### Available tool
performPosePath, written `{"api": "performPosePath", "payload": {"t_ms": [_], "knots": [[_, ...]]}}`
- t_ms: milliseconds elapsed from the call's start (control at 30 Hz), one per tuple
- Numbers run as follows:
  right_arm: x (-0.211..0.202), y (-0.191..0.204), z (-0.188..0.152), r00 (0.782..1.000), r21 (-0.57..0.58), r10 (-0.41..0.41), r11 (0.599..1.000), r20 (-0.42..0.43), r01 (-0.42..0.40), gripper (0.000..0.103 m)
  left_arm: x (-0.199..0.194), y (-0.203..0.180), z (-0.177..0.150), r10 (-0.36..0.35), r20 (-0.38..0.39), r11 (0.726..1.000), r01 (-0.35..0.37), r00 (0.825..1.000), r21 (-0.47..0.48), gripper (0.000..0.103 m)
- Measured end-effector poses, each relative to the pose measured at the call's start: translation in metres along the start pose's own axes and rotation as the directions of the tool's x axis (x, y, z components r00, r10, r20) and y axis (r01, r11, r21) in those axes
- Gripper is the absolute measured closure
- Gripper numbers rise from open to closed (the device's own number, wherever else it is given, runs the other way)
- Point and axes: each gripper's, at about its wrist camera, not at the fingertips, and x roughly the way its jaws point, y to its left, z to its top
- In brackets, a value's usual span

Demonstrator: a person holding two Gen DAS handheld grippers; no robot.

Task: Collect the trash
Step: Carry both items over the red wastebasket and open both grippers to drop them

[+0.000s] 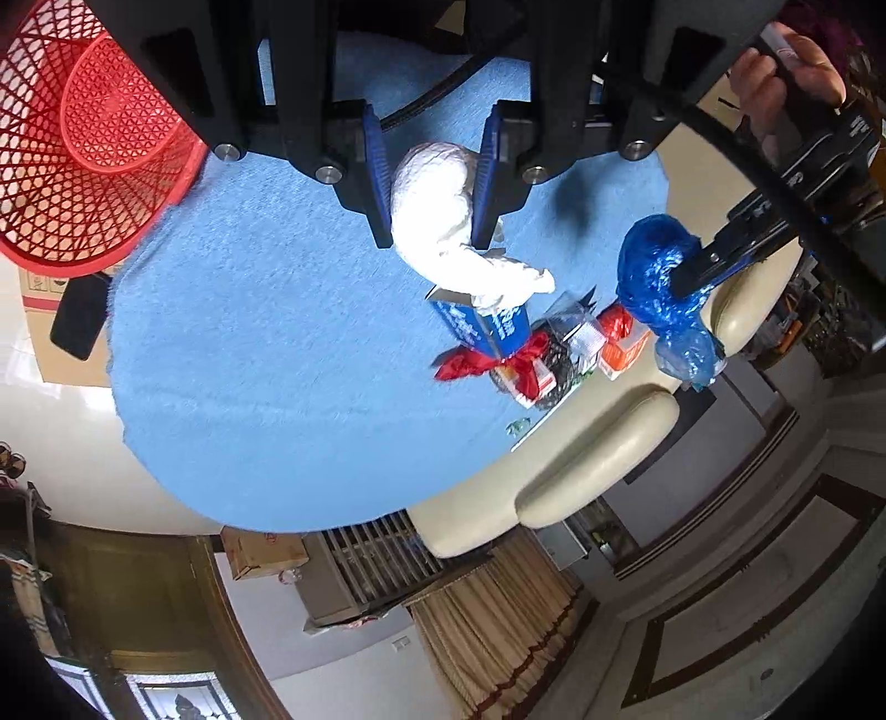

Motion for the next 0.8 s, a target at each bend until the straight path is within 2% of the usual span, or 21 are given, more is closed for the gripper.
{"api": "performPosePath", "payload": {"t_ms": [267, 467, 667, 800], "knots": [[-0.044, -0.009, 0.006, 0.994, -0.019, -0.062, 0.998, 0.093, 0.064, 0.073, -0.017, -0.034, 0.013, -0.096, 0.021, 0.992, 0.094, 0.995, 0.08, 0.069], [-0.079, -0.022, 0.004, 0.984, -0.026, -0.11, 0.993, 0.143, 0.115, 0.073, -0.026, -0.071, 0.025, -0.179, 0.029, 0.97, 0.171, 0.984, 0.174, 0.069], [-0.115, -0.055, 0.004, 0.968, 0.013, -0.188, 0.982, 0.167, 0.188, 0.073, -0.026, -0.118, 0.039, -0.279, -0.007, 0.924, 0.27, 0.96, 0.271, 0.069], [-0.137, -0.086, 0.002, 0.955, 0.06, -0.253, 0.967, 0.153, 0.246, 0.073, -0.024, -0.154, 0.045, -0.342, -0.045, 0.88, 0.337, 0.938, 0.333, 0.069]]}}
